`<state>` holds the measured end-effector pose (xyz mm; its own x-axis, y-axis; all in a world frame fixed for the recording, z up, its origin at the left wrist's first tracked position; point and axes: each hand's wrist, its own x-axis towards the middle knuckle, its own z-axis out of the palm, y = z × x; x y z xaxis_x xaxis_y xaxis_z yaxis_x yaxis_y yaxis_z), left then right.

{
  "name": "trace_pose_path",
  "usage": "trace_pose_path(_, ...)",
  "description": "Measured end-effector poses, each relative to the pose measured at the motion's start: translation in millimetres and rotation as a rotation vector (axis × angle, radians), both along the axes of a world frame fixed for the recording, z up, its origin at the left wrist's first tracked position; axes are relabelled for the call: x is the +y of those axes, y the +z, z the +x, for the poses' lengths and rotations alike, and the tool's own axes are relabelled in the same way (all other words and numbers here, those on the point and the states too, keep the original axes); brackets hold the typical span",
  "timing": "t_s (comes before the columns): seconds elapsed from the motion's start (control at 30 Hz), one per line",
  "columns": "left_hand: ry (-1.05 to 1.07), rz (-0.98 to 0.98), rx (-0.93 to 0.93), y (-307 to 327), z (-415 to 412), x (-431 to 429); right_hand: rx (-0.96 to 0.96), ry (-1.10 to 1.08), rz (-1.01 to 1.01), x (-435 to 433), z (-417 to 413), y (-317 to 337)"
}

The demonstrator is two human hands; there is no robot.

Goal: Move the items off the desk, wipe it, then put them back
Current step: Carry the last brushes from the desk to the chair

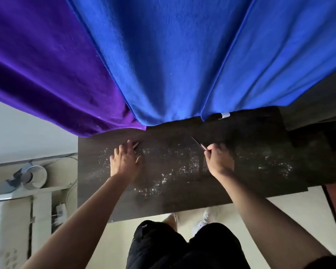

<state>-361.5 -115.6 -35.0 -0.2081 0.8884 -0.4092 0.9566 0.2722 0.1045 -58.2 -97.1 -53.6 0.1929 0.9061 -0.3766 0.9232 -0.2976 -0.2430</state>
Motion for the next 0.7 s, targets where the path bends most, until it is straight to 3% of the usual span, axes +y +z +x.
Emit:
trace_pose_path(0.23, -0.013, 0.100, -0.054, -10.8, 11.7, 17.8, 0.044, 0.060, -0.067, -23.0, -15.2, -7.5)
trace_pose_path(0.5, -0.042, 0.154, -0.154, 7.3, 36.4, 3.6, -0.239, 0.316, -0.111, -11.5, -19.5, 1.3)
trace_pose_path(0.7, -0.019, 0.281, -0.187, 28.4, 55.6, -9.6, -0.254, 0.386, -0.126, -8.0, -21.7, 6.5)
